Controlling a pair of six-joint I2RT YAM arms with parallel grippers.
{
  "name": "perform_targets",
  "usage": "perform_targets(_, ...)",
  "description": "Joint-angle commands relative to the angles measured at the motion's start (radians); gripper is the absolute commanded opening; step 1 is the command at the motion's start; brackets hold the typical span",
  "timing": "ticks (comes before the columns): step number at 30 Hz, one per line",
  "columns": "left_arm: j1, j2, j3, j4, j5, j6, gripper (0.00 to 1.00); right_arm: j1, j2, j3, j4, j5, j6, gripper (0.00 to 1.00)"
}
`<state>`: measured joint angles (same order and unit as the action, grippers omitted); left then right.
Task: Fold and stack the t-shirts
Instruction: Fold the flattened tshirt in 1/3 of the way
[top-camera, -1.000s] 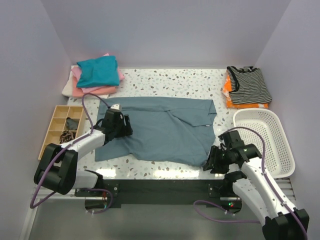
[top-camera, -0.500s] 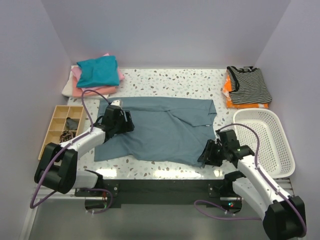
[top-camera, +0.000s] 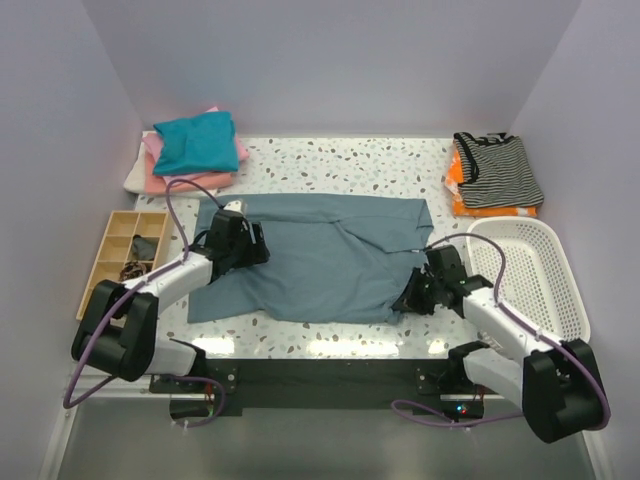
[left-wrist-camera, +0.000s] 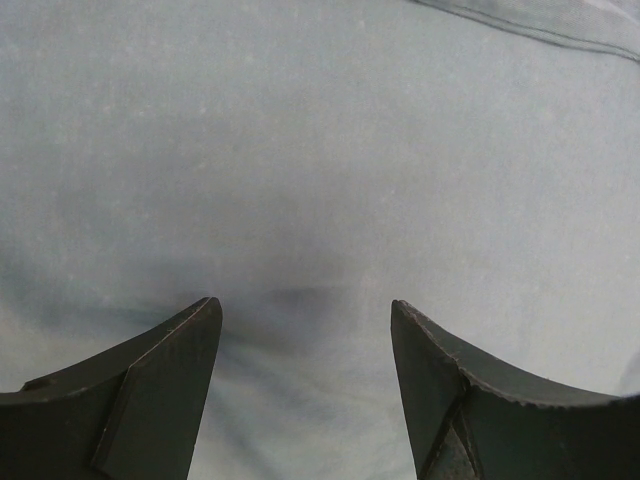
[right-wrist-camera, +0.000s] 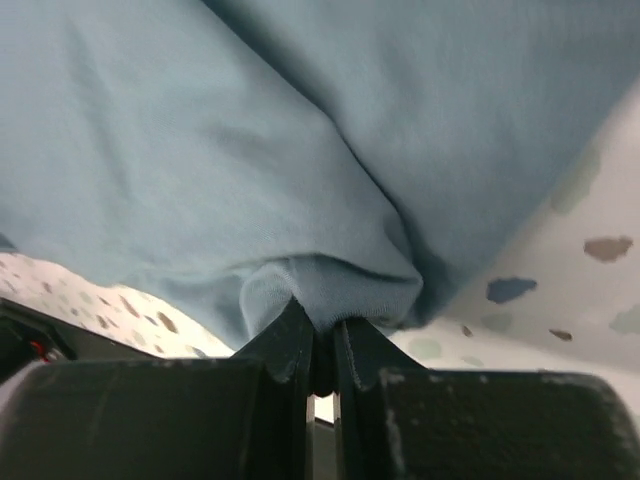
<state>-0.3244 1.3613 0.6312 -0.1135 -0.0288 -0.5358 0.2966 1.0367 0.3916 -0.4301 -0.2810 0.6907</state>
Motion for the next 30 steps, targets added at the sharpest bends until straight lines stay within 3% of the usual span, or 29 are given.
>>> perform_targets(1, -0.007, 0.038, 0.062, 0.034, 0.023, 0.023, 0.74, 0.003, 0.061, 0.185, 0.142, 0.065, 0.010, 0.00)
perform_targets(9, -0.007, 0.105, 0.084, 0.049, 0.084, 0.031, 0.73, 0.004, 0.553, 0.601, 0.091, 0.028, -0.068, 0.02)
perform_targets(10, -0.007, 0.105, 0.084, 0.048, 0.087, 0.033, 0.73, 0.004, 0.592, 0.628, 0.096, 0.016, -0.071, 0.14)
perform_targets(12, -0.007, 0.107, 0.082, 0.046, 0.089, 0.036, 0.73, 0.009, 0.670, 0.694, 0.093, 0.002, -0.098, 0.21)
perform_targets(13, -0.005, 0.107, 0.081, 0.043, 0.087, 0.037, 0.73, 0.010, 0.680, 0.704, 0.093, 0.015, -0.105, 0.30)
perform_targets(18, -0.007, 0.091, 0.056, 0.041, 0.069, 0.036, 0.73, 0.025, 0.548, 0.673, 0.067, 0.132, -0.192, 0.50)
perform_targets(19, -0.007, 0.091, 0.055, 0.043, 0.069, 0.034, 0.73, 0.026, 0.457, 0.662, 0.059, 0.164, -0.203, 0.59)
perform_targets(22, -0.005, 0.099, 0.053, 0.048, 0.070, 0.034, 0.73, 0.026, 0.305, 0.638, -0.019, 0.264, -0.241, 0.67)
perform_targets(26, -0.005, 0.116, 0.062, 0.052, 0.070, 0.034, 0.73, 0.026, 0.223, 0.598, -0.177, 0.293, -0.246, 0.67)
perform_targets(30, -0.007, 0.111, 0.056, 0.061, 0.055, 0.028, 0.73, 0.056, 0.128, 0.445, -0.141, 0.249, -0.179, 0.65)
